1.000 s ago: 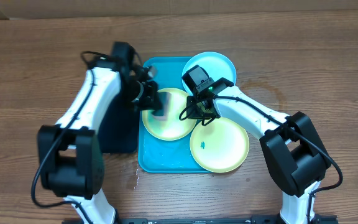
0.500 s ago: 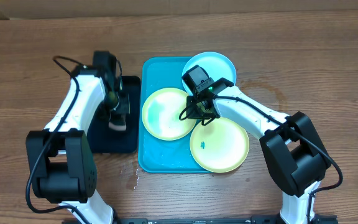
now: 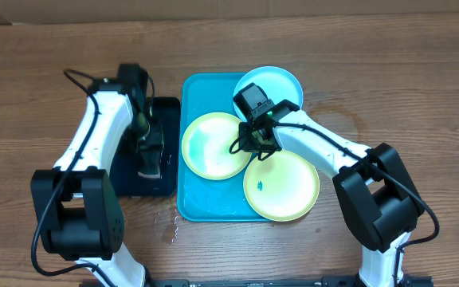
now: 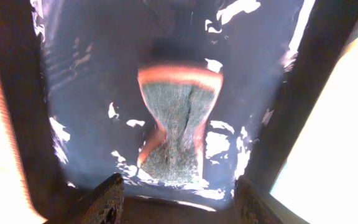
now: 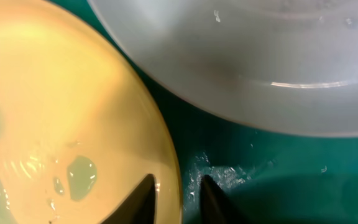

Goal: Clean dirty plates on tray and stack at the side
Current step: 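Carry the sponge left and release it onto the black tray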

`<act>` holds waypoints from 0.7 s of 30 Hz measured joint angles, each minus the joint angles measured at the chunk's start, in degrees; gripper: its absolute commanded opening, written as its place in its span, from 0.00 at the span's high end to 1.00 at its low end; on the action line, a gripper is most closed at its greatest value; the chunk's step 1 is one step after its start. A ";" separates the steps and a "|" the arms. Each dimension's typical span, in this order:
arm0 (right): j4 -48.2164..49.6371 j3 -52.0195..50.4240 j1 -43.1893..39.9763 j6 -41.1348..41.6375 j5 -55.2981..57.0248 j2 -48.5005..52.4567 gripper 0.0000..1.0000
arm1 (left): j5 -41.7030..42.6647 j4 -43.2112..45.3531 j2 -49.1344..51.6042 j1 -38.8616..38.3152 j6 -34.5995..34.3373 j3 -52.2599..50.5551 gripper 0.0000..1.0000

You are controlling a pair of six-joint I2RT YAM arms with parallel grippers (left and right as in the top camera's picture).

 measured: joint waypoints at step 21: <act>0.20 0.00 0.00 1.18 0.02 0.00 0.65 | 5.46 -1.92 -32.17 0.00 -2.62 12.20 0.00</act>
